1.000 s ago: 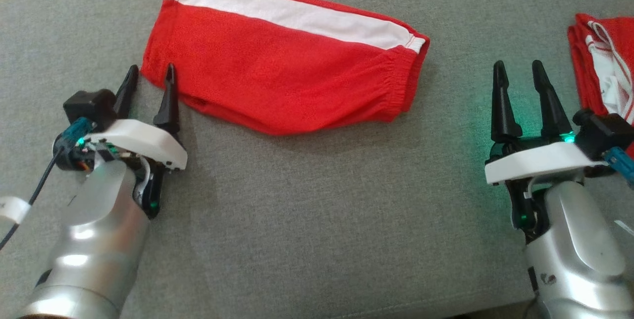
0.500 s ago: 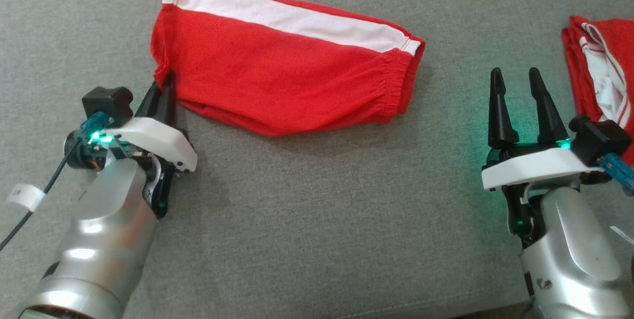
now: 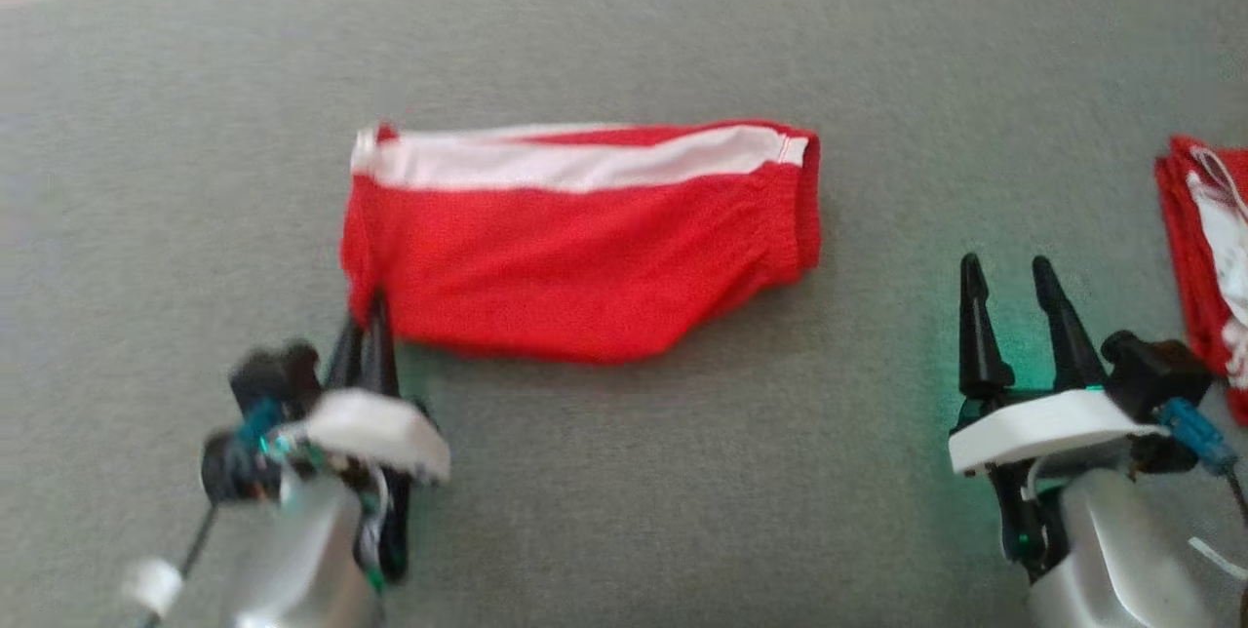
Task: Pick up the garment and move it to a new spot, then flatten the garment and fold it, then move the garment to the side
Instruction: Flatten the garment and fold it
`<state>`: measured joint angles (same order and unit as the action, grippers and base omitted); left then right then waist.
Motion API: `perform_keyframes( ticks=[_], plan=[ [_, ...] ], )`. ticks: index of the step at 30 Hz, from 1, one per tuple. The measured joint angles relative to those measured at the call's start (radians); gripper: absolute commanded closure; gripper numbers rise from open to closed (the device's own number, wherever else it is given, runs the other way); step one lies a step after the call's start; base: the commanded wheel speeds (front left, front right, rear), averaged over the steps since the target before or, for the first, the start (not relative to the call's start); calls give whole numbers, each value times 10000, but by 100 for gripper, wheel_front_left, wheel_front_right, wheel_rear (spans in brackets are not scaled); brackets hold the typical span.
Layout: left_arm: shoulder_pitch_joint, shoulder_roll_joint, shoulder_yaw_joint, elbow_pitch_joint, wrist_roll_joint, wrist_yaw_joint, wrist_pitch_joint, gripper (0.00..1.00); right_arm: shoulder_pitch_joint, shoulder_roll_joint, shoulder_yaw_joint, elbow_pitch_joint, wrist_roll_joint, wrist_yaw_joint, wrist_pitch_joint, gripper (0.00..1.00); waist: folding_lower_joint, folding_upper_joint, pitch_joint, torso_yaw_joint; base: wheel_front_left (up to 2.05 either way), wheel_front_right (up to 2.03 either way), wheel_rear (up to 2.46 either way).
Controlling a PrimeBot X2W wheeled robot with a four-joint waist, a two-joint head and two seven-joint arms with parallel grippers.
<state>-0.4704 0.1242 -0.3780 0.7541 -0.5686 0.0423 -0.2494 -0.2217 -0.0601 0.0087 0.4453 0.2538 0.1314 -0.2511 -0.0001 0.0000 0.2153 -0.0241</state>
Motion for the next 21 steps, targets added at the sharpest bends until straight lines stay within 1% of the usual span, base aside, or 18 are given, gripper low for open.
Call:
perform_keyframes(
  ticks=[3, 6, 7, 8, 9, 14, 15, 17, 19, 21],
  plan=[
    [1091, -198, 249, -602, 385, 90, 0, 100, 137, 27, 42, 88, -2, 0, 0, 0, 0, 0, -293, 346, 0, 0, 0],
    [1757, -370, 466, -959, 652, 104, 0, 100, 183, 33, 228, 104, -2, 0, 0, 0, -1, 0, -504, 651, 0, 0, 0],
    [1890, -422, 545, -1093, 752, 109, 0, 80, 205, 35, 320, 98, 2, 0, 0, 0, -1, 0, -549, 739, 0, 0, 0],
    [1986, -460, 594, -1254, 903, 144, 0, 24, 212, 35, 464, 94, 21, 0, 0, 0, -1, 0, -580, 829, 0, 0, 0],
    [2046, -502, 662, -1421, 1037, 199, 0, 0, 206, 35, 644, 63, 33, 0, 0, 0, -1, 0, -595, 912, 0, 0, 0],
    [2198, -698, 909, -2092, 1603, 192, -2, 0, -333, 42, 1682, -63, 510, 0, 0, 0, 0, 0, -523, 1289, 0, 0, 0],
    [2318, -734, 918, -2228, 1751, 176, -2, 0, -818, 40, 1931, 155, 612, 0, 0, 0, 0, 0, -466, 1460, 0, 0, 0],
    [2462, -755, 892, -2303, 1877, 88, -2, 0, -1306, 40, 2044, 656, 508, 0, 4, 0, 1, 0, -402, 1661, 0, 0, 0],
    [2561, -767, 861, -2328, 1939, -6, 0, 0, -1649, 40, 1929, 1319, 326, 0, 58, 0, 1, 0, -332, 1878, 0, 0, 0],
    [2568, -767, 771, -2374, 1921, -46, 0, 0, -1830, 35, 1601, 2096, 23, 0, 238, 0, 1, 0, -261, 2100, 0, 0, 0]
  ],
)
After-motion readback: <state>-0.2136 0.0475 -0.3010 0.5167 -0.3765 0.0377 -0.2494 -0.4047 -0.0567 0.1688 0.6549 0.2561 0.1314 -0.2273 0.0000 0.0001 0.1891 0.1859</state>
